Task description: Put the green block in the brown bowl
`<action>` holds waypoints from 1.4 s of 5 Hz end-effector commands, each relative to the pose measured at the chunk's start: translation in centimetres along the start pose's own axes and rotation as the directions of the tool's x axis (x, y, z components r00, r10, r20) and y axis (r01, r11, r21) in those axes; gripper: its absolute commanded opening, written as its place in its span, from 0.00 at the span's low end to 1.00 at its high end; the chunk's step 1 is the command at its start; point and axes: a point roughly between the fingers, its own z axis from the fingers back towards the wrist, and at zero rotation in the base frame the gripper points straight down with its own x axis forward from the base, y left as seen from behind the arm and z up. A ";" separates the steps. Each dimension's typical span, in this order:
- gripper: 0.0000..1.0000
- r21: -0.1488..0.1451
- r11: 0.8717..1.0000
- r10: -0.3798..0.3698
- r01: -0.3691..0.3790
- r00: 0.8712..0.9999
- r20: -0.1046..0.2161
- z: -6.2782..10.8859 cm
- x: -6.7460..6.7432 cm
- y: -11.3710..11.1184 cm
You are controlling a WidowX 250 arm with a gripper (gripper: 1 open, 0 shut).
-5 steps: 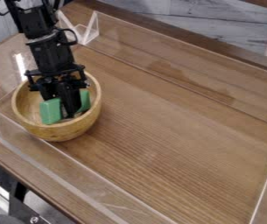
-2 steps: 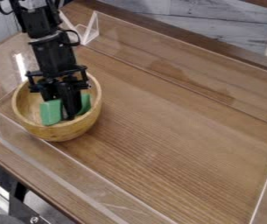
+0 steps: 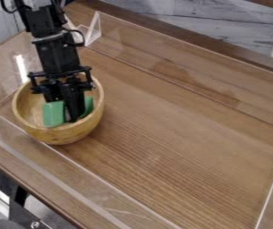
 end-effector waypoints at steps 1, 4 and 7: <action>0.00 0.022 1.000 -0.015 0.015 1.000 0.022 1.3 0.4 -0.3; 0.00 0.021 1.000 -0.008 0.008 1.000 -0.012 1.5 0.2 -0.7; 0.00 0.017 1.000 -0.003 0.004 0.999 -0.037 1.8 0.1 -1.1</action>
